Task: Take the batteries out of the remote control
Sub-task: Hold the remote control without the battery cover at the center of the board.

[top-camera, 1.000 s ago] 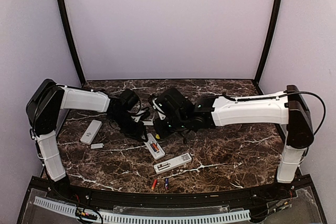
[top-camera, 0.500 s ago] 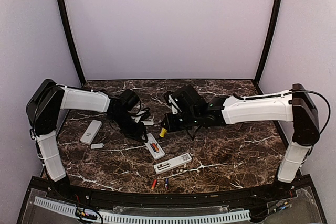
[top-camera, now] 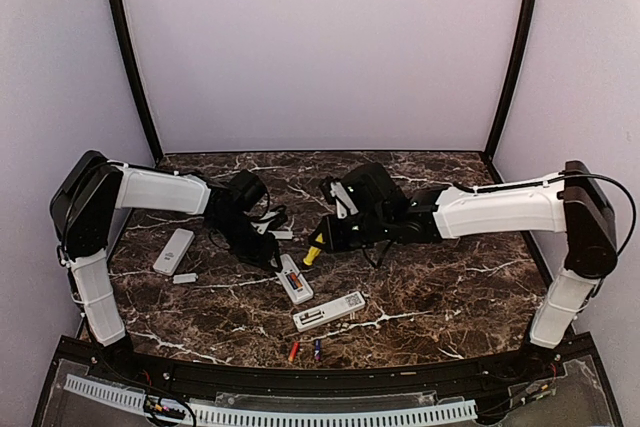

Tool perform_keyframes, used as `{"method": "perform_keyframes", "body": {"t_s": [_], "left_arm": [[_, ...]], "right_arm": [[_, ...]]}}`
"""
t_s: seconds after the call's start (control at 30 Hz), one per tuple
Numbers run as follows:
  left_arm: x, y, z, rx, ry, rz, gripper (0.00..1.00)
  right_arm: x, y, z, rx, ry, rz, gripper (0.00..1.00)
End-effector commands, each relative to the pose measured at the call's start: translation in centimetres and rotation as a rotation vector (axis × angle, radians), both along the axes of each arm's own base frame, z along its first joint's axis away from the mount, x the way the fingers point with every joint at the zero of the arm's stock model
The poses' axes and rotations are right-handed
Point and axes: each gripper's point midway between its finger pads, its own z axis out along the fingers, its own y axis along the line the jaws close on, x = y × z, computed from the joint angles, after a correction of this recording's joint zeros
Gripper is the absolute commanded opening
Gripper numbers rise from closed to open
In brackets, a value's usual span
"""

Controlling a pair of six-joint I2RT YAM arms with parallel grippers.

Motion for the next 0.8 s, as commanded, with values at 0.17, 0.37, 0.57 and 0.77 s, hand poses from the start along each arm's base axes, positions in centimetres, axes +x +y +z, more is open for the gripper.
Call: {"method": "perform_keyframes", "body": {"t_s": [0.17, 0.37, 0.57, 0.77], "left_arm": [[-0.4, -0.2, -0.1, 0.007, 0.012, -0.020, 0.37], [-0.4, -0.3, 0.0, 0.006, 0.012, -0.022, 0.36], [-0.4, -0.3, 0.0, 0.007, 0.012, -0.024, 0.36], [-0.5, -0.4, 0.0, 0.006, 0.013, -0.026, 0.36]], "right_arm": [[-0.7, 0.3, 0.9, -0.104, -0.093, -0.001, 0.00], [-1.0, 1.1, -0.1, -0.169, -0.117, 0.015, 0.00], [-1.1, 1.0, -1.0, -0.211, -0.121, 0.008, 0.00], [-1.0, 0.8, -0.2, -0.208, -0.138, -0.003, 0.00]]}}
